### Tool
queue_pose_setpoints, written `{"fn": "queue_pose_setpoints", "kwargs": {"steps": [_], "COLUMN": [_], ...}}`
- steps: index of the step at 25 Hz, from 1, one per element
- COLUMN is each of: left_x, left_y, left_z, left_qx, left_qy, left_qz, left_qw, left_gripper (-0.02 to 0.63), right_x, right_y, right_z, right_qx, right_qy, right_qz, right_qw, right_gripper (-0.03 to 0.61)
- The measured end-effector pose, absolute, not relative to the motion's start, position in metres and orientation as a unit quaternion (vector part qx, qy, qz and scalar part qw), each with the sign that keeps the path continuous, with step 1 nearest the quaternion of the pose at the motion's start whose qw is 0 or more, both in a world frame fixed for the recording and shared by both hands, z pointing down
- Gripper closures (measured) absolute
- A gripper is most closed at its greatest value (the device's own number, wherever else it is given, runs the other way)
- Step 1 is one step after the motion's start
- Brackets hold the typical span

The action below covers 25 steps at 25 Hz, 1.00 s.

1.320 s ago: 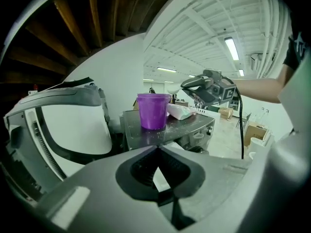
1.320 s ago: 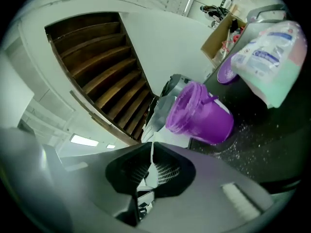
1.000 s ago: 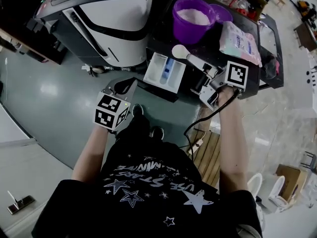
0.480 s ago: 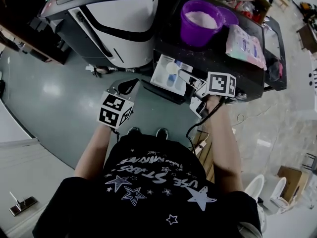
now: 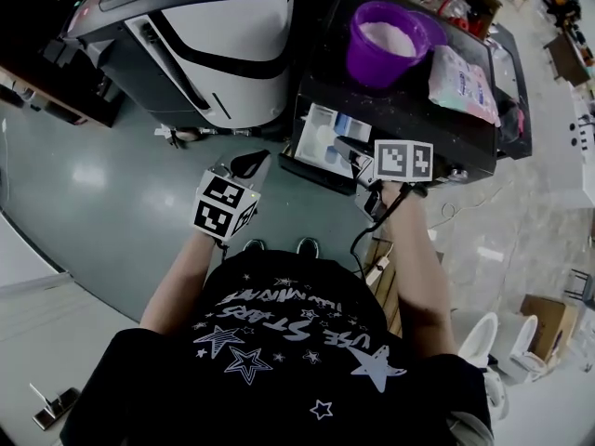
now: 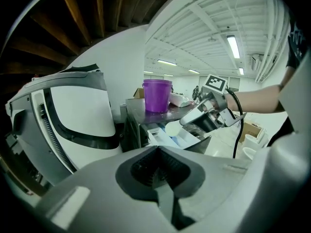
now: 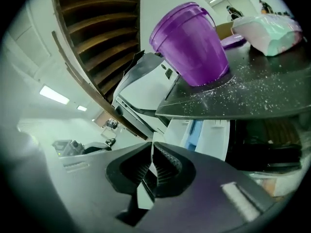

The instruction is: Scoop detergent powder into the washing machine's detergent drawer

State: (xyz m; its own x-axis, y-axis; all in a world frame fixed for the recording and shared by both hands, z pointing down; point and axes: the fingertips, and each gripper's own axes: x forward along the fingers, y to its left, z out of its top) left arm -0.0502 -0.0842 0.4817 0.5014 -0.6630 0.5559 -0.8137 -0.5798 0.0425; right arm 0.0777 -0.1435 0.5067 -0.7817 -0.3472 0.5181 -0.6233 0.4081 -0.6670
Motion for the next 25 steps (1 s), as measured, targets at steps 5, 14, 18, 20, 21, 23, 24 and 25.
{"fn": "queue_pose_setpoints", "kwargs": {"steps": [5,14,18,20,21,23,24,25], "left_x": [-0.059,-0.073,-0.080,-0.083,-0.083,-0.085,-0.086,-0.087], "left_y": [-0.085,-0.083,-0.083,-0.083,-0.083,-0.083,-0.083,-0.082], "left_z": [0.483,0.486,0.488,0.489,0.489,0.490,0.490,0.490], "left_qx": [0.861,0.869,0.872,0.873,0.874,0.876,0.877,0.878], "left_qy": [-0.419,-0.402,-0.398,-0.395,-0.394,-0.390,-0.388,-0.387], "left_qz": [0.246,0.245,0.242,0.241,0.241,0.240,0.240,0.240], "left_qw": [0.150,0.150,0.152,0.153,0.153,0.152,0.152,0.152], "left_gripper": [0.614,0.614,0.614,0.614,0.614,0.614,0.614,0.614], "right_x": [0.074,0.062,0.060,0.058,0.057,0.054,0.052,0.050], "right_y": [-0.144,-0.143,-0.141,-0.141,-0.141,-0.141,-0.140,-0.140], "right_z": [0.523,0.535,0.538,0.538,0.538,0.538,0.537,0.537], "right_qx": [0.326,0.343,0.352,0.353,0.352,0.349,0.348,0.346], "right_qy": [-0.828,-0.836,-0.830,-0.829,-0.829,-0.829,-0.829,-0.827], "right_qz": [0.398,0.270,0.211,0.186,0.174,0.147,0.131,0.114], "right_qw": [0.224,0.333,0.379,0.392,0.398,0.410,0.418,0.428], "right_gripper": [0.541,0.541,0.541,0.541,0.541,0.541,0.541,0.541]}}
